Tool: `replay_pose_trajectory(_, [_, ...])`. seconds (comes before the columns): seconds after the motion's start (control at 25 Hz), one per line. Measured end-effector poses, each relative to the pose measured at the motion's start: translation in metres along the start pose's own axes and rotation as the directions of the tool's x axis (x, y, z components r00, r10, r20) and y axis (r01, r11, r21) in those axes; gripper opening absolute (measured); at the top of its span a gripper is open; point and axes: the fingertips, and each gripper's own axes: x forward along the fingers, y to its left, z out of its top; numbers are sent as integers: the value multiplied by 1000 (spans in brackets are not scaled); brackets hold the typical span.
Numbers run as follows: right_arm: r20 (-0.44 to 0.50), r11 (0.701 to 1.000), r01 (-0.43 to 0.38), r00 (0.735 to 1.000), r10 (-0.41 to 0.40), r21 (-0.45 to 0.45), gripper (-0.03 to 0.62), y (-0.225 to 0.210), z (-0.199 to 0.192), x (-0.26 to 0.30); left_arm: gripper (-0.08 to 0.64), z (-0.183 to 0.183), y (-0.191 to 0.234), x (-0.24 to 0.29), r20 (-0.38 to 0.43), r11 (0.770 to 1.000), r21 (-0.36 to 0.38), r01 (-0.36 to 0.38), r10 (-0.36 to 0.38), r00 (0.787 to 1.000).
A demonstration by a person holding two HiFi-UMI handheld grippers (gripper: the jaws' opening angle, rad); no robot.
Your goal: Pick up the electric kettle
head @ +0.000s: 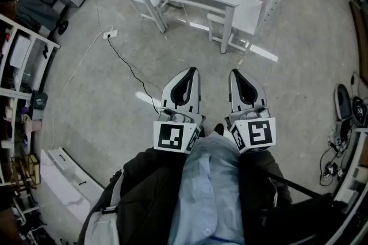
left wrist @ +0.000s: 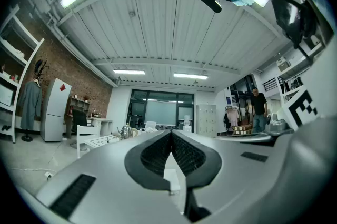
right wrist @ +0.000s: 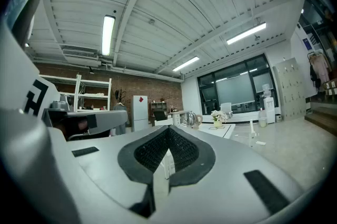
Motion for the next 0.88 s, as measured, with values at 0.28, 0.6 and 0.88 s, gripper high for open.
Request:
replay_pose_trajectory(0.28, [-2, 1000, -7, 1000, 7, 9, 17, -6, -7, -2, 7, -8, -8, 5, -13, 1000, 0, 10, -10, 1000])
replay_pose_trajectory(0.6, [7, 998, -41, 999, 41, 40, 17, -27, -12, -2, 7, -18, -25, 22, -30, 1000, 1, 13, -13, 999])
replay_pose_trajectory(0.88, [-19, 995, -82, 996, 84, 54, 17, -43, -20, -1, 8, -24, -40, 34, -37, 1000, -2, -1, 1, 999])
